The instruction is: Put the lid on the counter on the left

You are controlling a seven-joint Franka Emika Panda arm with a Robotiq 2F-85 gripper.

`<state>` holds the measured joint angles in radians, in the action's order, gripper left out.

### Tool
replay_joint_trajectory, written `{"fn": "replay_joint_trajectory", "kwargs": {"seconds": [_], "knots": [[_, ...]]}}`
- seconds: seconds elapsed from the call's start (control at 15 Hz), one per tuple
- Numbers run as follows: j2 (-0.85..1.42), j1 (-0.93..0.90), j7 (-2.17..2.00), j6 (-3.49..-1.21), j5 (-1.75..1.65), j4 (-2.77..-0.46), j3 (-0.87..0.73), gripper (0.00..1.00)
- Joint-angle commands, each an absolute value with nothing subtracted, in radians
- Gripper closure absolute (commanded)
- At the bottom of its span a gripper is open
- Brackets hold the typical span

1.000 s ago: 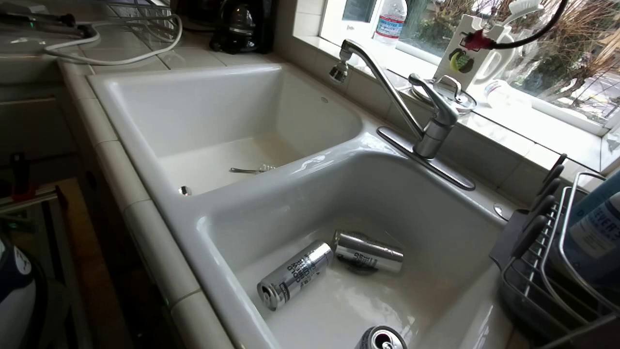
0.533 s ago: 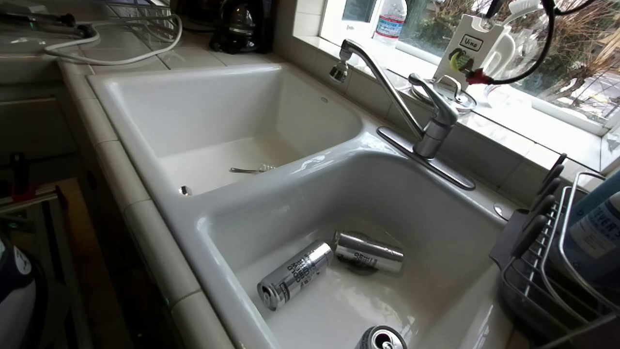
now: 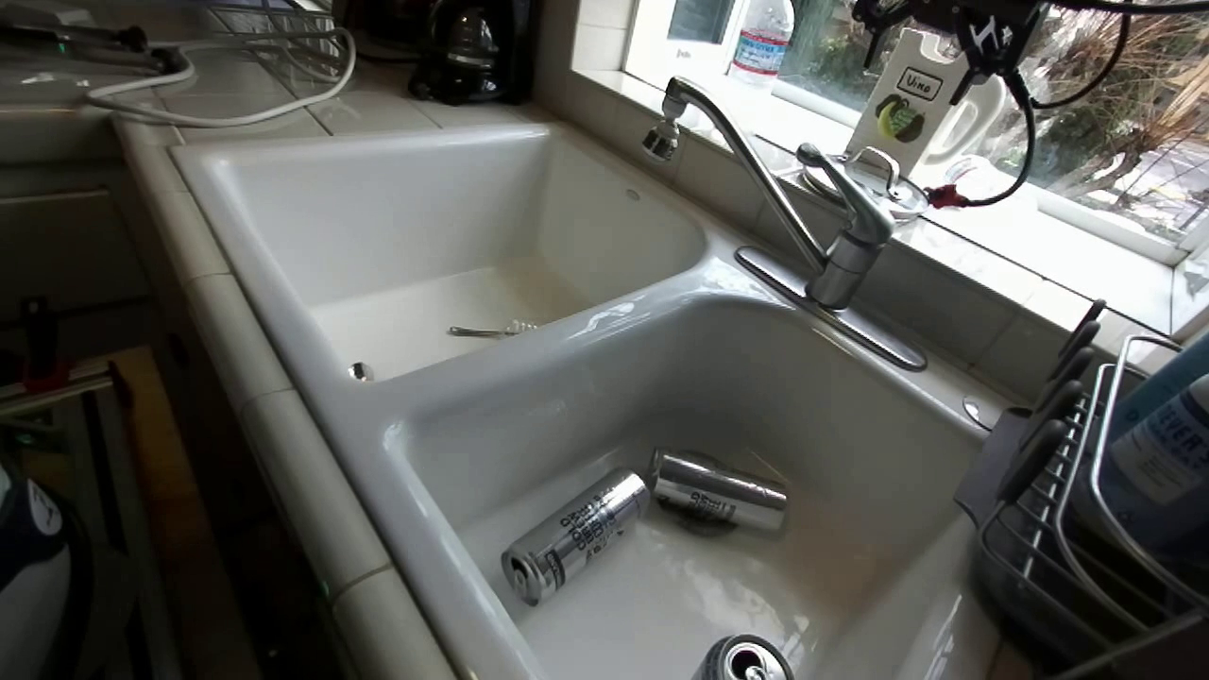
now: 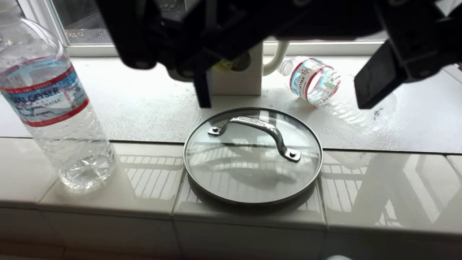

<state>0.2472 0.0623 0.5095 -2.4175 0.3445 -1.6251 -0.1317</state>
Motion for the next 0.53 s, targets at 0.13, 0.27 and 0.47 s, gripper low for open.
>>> {"fn": "replay_joint_trajectory", "kwargs": {"seconds": [0.13, 0.27, 0.47], "knots": [[0.285, 0.12, 0.495, -2.418, 0.321, -1.575, -0.071, 0.0], [0.321, 0.126, 0.486, -2.403, 0.301, -1.549, -0.073, 0.0], [0.391, 0.183, 0.588, -2.416, 0.374, -1.5, -0.014, 0.0]]}}
